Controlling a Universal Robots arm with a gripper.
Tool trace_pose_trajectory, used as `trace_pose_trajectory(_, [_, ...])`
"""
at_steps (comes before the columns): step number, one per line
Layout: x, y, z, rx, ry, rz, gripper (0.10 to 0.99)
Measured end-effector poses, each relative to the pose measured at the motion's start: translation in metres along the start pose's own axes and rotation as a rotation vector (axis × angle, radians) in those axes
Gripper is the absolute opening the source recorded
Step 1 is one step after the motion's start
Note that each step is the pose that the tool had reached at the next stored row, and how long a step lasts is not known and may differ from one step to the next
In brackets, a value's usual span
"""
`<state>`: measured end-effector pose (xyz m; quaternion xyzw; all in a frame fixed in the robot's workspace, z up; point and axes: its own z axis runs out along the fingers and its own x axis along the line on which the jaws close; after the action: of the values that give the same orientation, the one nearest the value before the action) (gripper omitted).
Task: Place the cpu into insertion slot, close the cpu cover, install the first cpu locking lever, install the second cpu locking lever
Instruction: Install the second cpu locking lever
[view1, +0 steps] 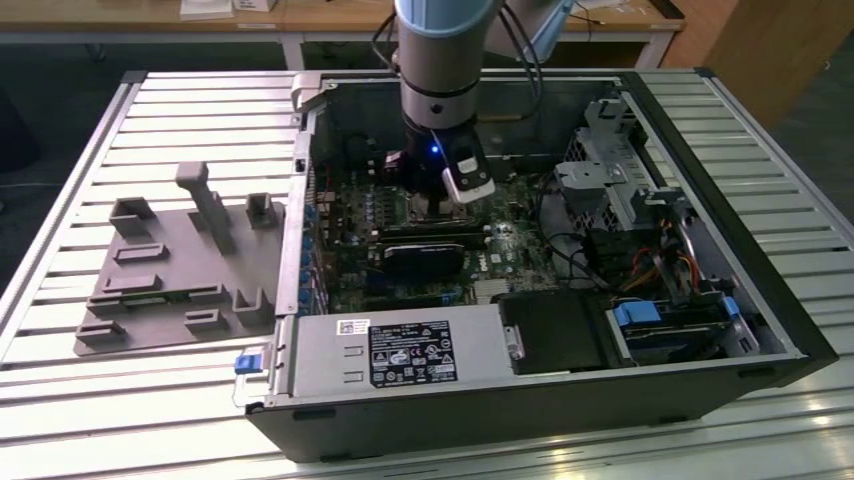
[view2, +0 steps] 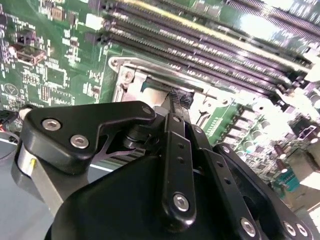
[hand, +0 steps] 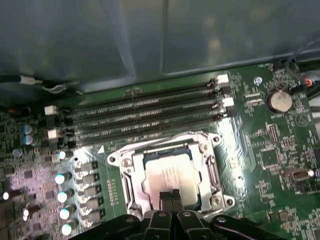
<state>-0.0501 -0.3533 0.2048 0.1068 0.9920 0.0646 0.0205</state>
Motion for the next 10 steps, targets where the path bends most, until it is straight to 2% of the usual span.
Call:
trace_pose_trajectory(7, [0.0002,0.012,0.0016,0.016,-0.0032,-0.001,0.102])
trace_pose_trajectory(10, [0.0004,0.0143,0.0014,0.023,-0.0045,-0.002,0.102])
